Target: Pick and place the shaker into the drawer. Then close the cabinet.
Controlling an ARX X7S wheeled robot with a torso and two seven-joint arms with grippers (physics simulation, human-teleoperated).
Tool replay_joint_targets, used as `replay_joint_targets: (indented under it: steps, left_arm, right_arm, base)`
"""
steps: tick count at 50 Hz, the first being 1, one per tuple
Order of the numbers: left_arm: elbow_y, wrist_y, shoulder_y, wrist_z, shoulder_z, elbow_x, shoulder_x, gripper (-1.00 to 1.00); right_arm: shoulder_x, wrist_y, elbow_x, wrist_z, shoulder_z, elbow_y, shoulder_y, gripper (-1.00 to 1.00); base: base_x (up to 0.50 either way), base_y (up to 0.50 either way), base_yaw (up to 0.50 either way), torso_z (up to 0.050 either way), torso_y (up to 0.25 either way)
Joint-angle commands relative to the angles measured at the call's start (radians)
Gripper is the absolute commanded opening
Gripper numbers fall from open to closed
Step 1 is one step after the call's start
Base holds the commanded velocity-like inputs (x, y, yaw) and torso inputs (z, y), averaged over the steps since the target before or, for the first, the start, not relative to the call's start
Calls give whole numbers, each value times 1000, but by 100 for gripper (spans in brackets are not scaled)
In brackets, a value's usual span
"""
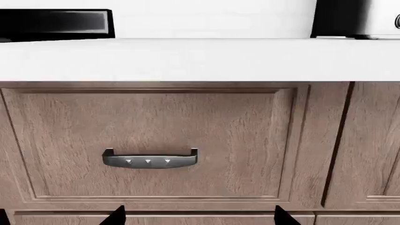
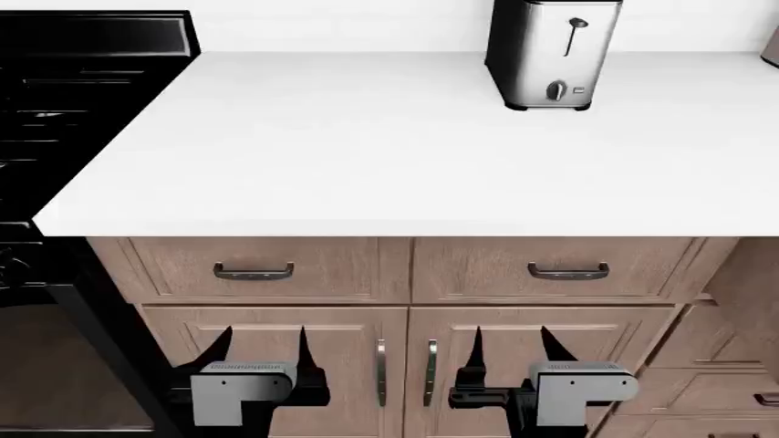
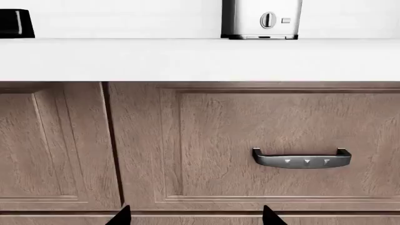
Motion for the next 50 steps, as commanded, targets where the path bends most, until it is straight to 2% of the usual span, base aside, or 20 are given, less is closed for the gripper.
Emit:
replay_joint_targets:
  steps: [1,11,20,40,47,50]
  left_arm:
    - [-8,-1,-3,-16,19,-16,-17,100]
    - [-63,-13,-27,-26,39,-92,-43,100]
    - [-45,-79,-34,-51,63,-101,-60,100]
    - [-45,-83,-38,-70,97,-123,-87,100]
    - [-49,-74,-40,-96,115,-102,-97,100]
    - [-8,-131,-50,-93,113,-125,-103,100]
  right_arm:
    - [16,-2,23,13,-19,4,3,100]
    - [50,-35,41,31,-64,21,8,100]
    - [63,-32,65,48,-75,23,10,100]
    - [84,-14,110,71,-94,20,13,100]
    - [86,-7,141,83,-84,13,12,100]
    - [90,55,151,106,-77,-46,35,100]
  base:
    - [0,0,0,0,0]
    - [0,500,0,0,0]
    - [0,500,0,0,0]
    - [0,500,0,0,0]
    - [0,0,0,29,49]
    - [0,0,0,50,85]
